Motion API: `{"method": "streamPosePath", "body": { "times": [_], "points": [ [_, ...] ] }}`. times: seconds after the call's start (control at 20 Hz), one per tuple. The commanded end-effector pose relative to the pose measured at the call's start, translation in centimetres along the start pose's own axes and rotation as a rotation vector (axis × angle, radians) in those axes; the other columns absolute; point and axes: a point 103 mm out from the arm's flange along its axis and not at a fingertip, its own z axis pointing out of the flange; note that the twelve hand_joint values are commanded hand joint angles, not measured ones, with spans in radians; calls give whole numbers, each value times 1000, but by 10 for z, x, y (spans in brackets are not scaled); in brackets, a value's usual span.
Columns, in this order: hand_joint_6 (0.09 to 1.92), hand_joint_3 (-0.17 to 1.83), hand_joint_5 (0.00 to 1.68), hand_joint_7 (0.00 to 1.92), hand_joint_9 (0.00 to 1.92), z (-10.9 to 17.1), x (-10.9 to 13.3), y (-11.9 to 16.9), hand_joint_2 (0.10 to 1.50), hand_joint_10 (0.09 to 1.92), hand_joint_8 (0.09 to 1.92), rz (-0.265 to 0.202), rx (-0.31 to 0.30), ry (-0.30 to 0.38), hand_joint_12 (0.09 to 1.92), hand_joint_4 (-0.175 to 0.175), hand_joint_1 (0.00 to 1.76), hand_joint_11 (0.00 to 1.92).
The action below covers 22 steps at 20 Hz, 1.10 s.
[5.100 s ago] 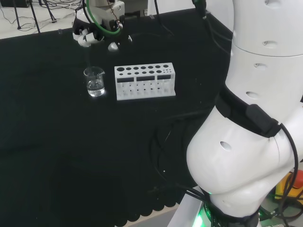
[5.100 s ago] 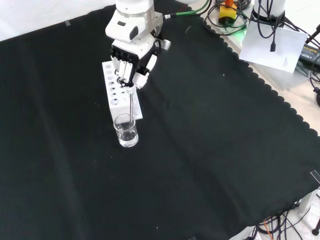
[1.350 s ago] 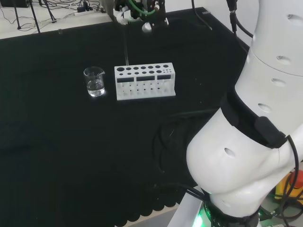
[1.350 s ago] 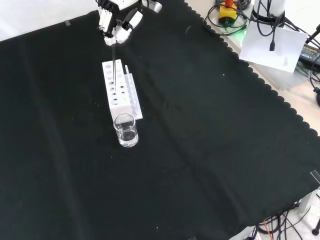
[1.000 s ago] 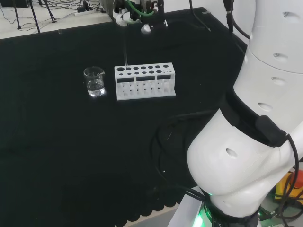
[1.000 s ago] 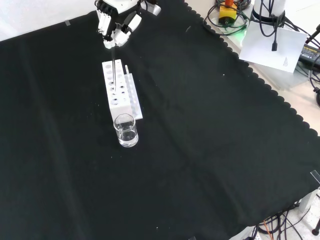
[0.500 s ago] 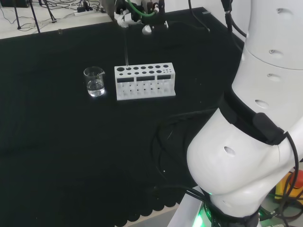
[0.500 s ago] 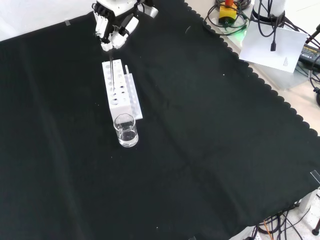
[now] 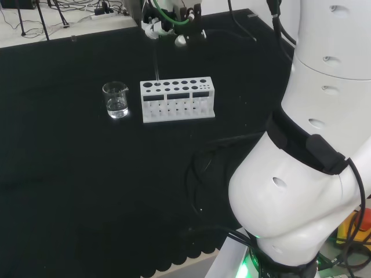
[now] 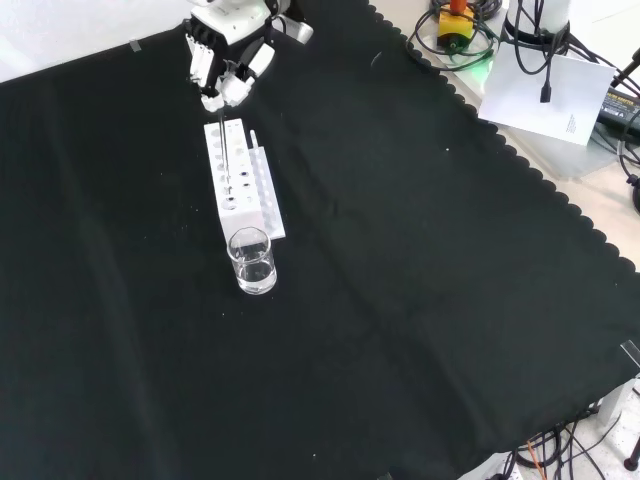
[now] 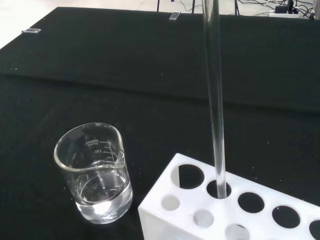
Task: Put the glass rod back on the white test tube rack.
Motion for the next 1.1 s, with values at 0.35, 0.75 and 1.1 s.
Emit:
{"method": "streamPosePath", "body": {
  "times": [0.35, 0.75, 1.1],
  "points": [
    [581, 0, 1056, 984, 1590, 34, -7, 2, 1111, 1045, 1330, 8, 43, 24, 780, -175, 1280, 1610],
    [580, 0, 1057, 983, 1589, 44, -13, 4, 1111, 1044, 1331, 17, 52, 39, 780, -175, 1281, 1609],
    [581, 0, 1057, 983, 1589, 55, -18, 5, 1111, 1044, 1331, 23, 44, 55, 781, -175, 1281, 1609]
  ]
}}
